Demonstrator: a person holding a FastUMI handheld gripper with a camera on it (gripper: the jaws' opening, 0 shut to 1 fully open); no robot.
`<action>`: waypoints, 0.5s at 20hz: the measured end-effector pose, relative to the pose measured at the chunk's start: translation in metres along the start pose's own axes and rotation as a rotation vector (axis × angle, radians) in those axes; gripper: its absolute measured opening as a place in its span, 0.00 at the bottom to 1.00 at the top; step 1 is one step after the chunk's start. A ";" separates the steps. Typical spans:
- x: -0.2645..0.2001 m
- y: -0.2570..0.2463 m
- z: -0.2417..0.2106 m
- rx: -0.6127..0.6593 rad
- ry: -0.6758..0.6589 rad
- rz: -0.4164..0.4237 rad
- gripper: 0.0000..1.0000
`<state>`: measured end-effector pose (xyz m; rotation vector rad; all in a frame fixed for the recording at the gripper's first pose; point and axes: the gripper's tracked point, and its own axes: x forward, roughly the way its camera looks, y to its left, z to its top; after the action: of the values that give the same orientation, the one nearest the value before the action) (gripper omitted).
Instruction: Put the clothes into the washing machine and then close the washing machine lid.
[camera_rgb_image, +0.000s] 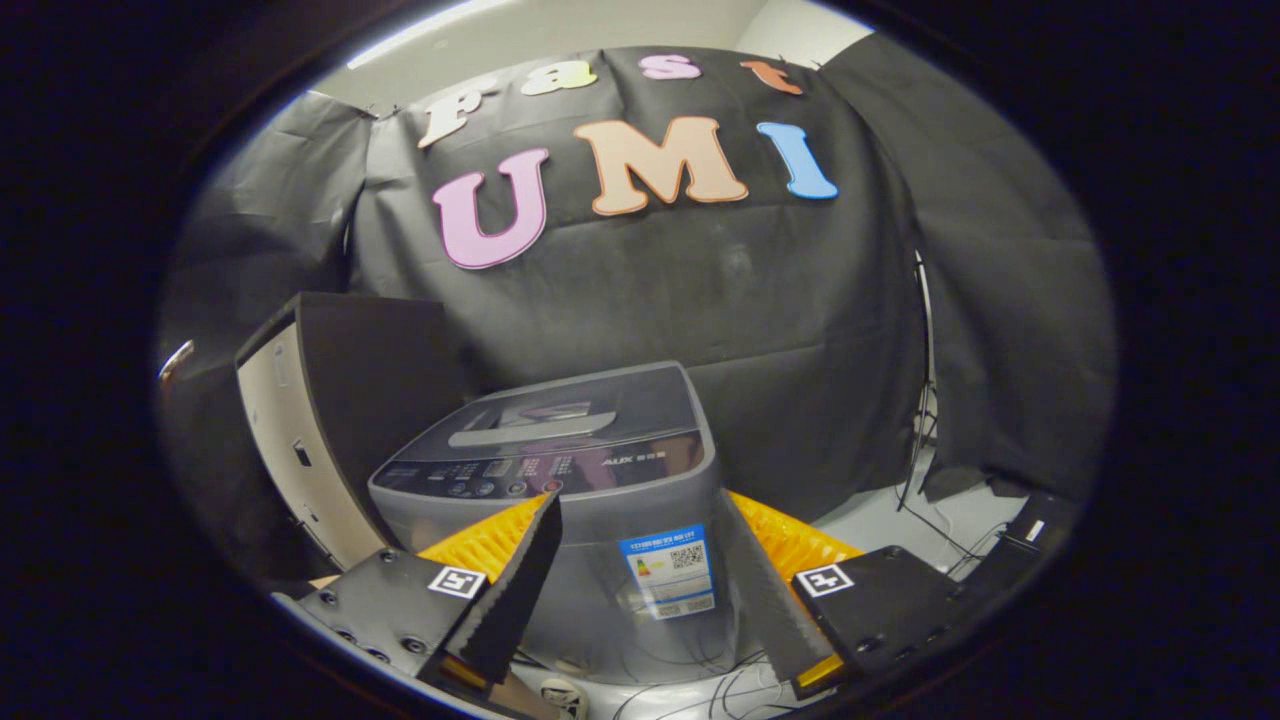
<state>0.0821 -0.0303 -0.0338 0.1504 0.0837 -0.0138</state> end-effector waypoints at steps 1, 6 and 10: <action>-0.001 0.000 0.002 -0.001 -0.010 -0.003 0.97; -0.005 -0.004 0.004 -0.002 -0.026 -0.022 0.97; -0.009 -0.001 0.011 -0.032 -0.052 -0.022 0.97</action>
<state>0.0741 -0.0331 -0.0227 0.1174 0.0332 -0.0383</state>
